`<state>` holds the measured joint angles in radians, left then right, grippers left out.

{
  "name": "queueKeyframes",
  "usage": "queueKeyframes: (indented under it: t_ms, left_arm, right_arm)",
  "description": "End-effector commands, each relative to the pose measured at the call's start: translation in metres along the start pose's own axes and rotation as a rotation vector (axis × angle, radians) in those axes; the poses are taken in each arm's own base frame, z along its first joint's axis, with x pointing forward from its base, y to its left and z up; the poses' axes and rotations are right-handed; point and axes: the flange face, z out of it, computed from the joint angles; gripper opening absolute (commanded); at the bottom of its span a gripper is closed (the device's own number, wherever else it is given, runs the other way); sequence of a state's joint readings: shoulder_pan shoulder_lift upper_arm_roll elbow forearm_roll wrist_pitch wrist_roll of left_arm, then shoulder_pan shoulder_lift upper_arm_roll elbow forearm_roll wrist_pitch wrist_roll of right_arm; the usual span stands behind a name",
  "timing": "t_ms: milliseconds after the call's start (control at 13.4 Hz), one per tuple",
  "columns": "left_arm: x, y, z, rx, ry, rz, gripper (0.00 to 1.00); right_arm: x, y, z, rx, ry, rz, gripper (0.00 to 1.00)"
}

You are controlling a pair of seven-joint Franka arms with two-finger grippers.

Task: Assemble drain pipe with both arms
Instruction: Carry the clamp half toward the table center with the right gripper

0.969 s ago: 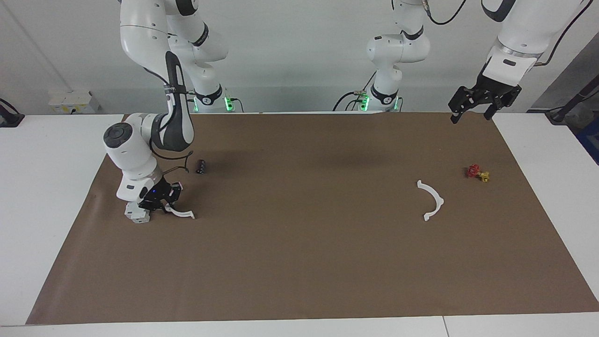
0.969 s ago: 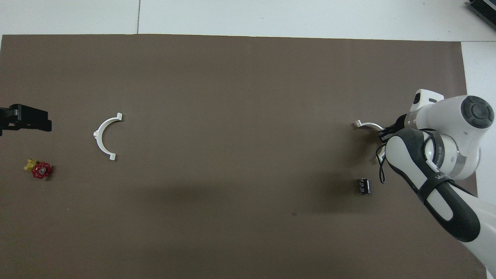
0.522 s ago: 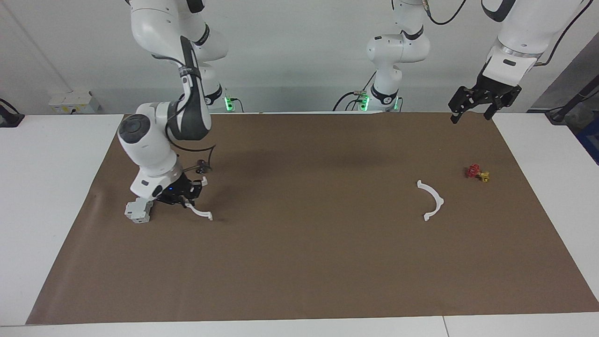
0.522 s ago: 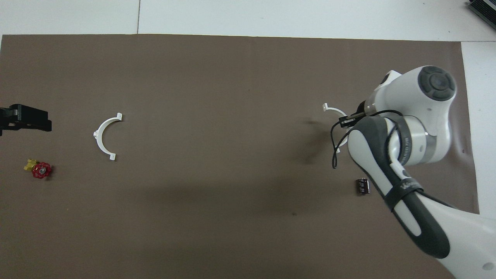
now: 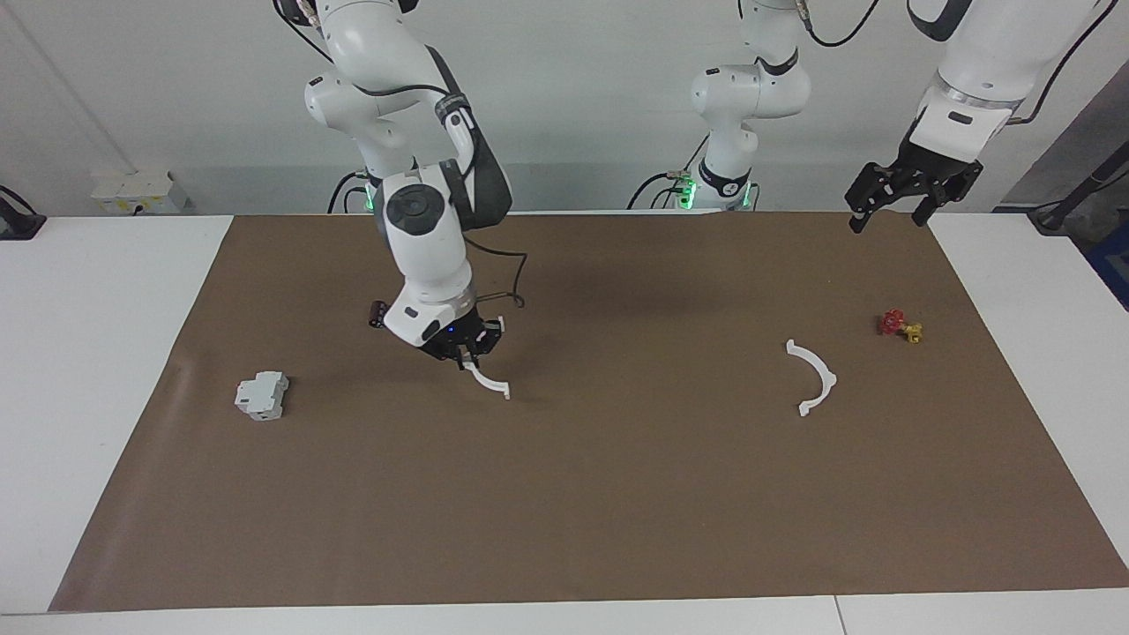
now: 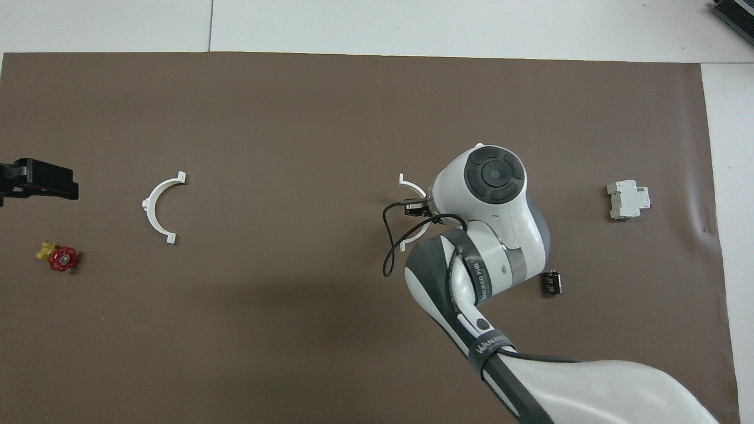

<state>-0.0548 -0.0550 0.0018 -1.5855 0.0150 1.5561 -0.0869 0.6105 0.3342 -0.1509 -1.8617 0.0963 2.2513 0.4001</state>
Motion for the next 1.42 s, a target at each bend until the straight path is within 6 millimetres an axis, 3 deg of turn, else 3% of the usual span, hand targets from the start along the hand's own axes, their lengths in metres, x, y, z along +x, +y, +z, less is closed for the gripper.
queueKeyframes:
  t_ms: [0,298,820,1043,1192,1267,1341]
  left_arm:
    - [-0.005,-0.004,-0.001,0.018,0.008,0.0,1.0]
    - [-0.005,-0.004,-0.001,0.018,0.008,0.001,1.0]
    - [-0.005,-0.004,-0.001,0.017,0.008,-0.002,1.0]
    - [-0.005,-0.004,-0.001,0.017,0.008,-0.002,1.0]
    - [-0.005,-0.004,-0.001,0.018,0.008,-0.002,1.0]
    - [-0.005,-0.004,-0.001,0.018,0.008,0.0,1.0]
    - [-0.005,-0.004,-0.001,0.018,0.008,-0.002,1.0]
  right_arm:
    - [-0.002,-0.024,0.026,-0.007,0.012,0.03,0.0]
    - [-0.016,-0.041,0.048,-0.017,0.007,0.008,0.0]
    - [-0.022,-0.038,0.054,-0.031,0.0,-0.002,0.0]
    - [-0.033,-0.05,0.055,-0.036,-0.004,-0.038,0.25]
    - [-0.033,-0.051,0.055,-0.053,0.006,-0.078,0.35]
    - [-0.033,-0.05,0.055,-0.059,0.009,-0.096,0.49]
    - [-0.032,-0.05,0.055,-0.059,0.009,-0.094,0.74]
